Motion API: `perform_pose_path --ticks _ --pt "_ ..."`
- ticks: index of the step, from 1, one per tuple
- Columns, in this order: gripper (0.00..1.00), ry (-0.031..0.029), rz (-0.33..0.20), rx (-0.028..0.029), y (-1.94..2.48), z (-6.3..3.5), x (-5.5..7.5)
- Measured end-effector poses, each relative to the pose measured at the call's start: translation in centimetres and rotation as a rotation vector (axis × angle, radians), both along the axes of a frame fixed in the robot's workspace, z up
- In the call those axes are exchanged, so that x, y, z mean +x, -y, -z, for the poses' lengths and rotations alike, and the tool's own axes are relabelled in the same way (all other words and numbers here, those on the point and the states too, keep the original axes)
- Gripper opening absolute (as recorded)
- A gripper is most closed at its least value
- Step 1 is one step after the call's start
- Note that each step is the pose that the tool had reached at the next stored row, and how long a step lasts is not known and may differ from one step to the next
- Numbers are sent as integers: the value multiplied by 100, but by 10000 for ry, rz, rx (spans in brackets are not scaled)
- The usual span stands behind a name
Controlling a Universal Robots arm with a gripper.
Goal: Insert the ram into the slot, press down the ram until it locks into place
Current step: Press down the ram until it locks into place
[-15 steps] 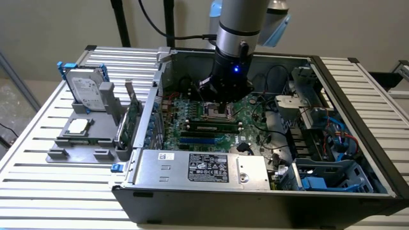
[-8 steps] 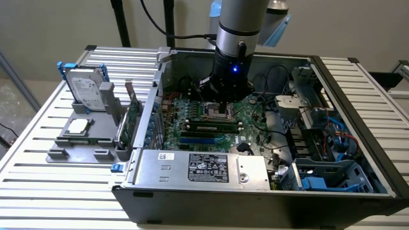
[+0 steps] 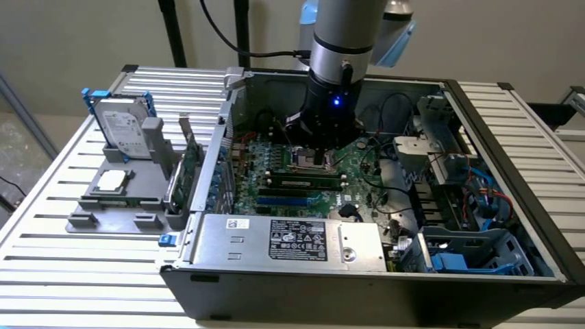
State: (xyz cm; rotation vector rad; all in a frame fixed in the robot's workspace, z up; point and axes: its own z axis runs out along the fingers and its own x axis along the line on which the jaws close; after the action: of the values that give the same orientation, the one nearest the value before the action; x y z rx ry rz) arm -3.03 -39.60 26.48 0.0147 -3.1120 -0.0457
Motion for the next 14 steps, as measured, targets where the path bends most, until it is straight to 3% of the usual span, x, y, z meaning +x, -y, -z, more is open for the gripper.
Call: perform_pose_path --ticks 9,14 --pt "11 0 162 2 79 -17 3" --pt "11 0 165 46 83 -27 3"
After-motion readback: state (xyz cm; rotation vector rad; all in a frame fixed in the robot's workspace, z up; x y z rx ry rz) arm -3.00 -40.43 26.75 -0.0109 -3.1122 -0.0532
